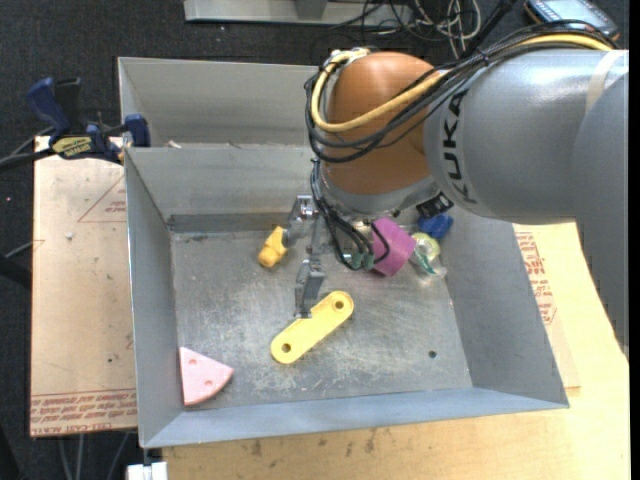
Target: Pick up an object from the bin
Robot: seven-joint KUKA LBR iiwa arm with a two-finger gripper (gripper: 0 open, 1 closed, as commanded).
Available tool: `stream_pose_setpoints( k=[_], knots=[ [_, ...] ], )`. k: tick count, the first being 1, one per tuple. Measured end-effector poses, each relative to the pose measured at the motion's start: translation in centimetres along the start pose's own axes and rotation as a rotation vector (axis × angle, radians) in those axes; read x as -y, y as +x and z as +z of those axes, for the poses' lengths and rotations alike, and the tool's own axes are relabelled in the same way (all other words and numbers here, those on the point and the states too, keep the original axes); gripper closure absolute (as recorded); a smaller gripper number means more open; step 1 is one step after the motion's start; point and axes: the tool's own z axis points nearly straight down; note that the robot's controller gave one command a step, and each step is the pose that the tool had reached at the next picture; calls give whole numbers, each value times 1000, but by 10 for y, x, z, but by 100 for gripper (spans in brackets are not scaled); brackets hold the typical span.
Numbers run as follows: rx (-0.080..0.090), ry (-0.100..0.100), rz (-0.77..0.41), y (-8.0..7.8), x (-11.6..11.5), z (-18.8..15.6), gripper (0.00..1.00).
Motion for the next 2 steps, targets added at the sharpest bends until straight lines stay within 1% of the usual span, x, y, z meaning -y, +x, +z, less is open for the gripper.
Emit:
stream_pose_setpoints(
  k=[1, 2],
  knots=[
    [8, -1, 3, -2, 1, -4, 0],
    [15, -2, -60, 5, 9, 18, 0]
  ],
)
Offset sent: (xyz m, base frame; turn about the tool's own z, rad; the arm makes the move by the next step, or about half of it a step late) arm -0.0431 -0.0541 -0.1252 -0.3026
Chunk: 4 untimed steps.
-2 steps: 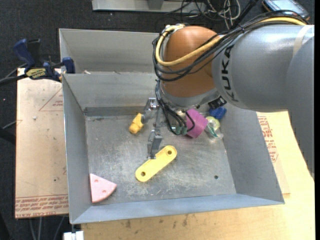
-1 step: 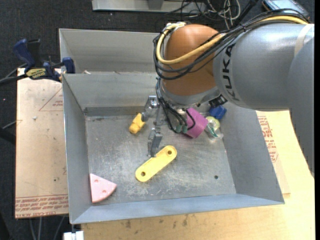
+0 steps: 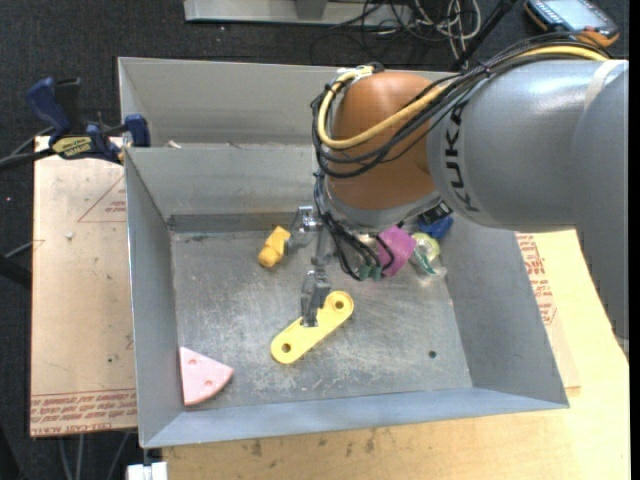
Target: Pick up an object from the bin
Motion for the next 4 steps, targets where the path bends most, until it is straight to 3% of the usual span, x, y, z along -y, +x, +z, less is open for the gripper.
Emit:
stream_pose_setpoints(
  k=[1, 2, 3, 4],
  knots=[
    [-8, 0, -386, 30, 34, 34, 0],
    [-9, 0, -446, 29, 39, 52, 0],
    [-8, -1, -606, 33, 41, 86, 0],
    [5, -1, -809, 34, 47, 101, 100]
  ],
)
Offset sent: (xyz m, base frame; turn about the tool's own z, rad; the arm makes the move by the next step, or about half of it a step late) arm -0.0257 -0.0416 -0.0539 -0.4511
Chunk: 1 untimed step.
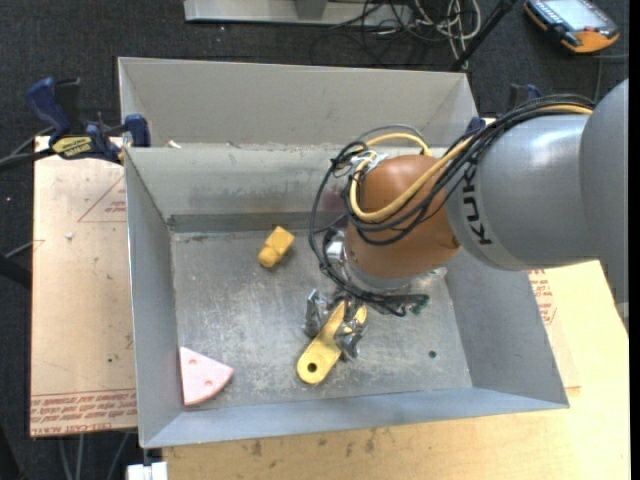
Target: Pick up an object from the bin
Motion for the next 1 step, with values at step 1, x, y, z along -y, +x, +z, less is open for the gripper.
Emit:
stream_pose_setpoints(
  k=[1],
  knots=[
    [0, 0, 0, 0, 0, 0, 100]
  ],
)
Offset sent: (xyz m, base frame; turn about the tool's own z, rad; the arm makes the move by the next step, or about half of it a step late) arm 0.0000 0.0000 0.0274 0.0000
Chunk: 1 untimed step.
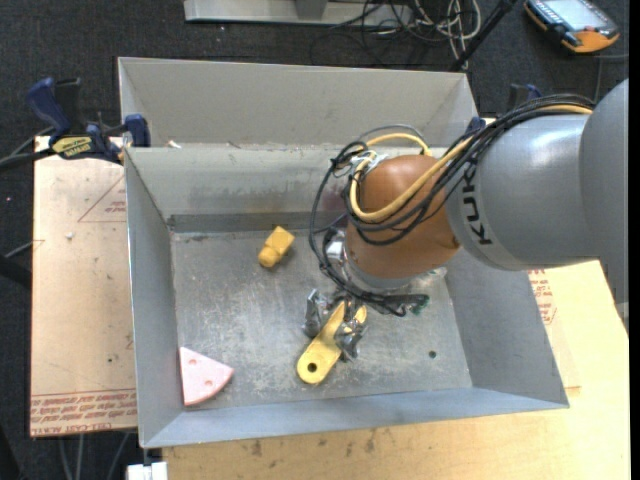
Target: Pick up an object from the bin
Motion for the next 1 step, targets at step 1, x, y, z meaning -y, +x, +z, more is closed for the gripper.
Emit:
stream_pose_setpoints(
  k=[1],
  knots=[
    [-1, -1, 0, 0, 0, -2, 100]
  ],
)
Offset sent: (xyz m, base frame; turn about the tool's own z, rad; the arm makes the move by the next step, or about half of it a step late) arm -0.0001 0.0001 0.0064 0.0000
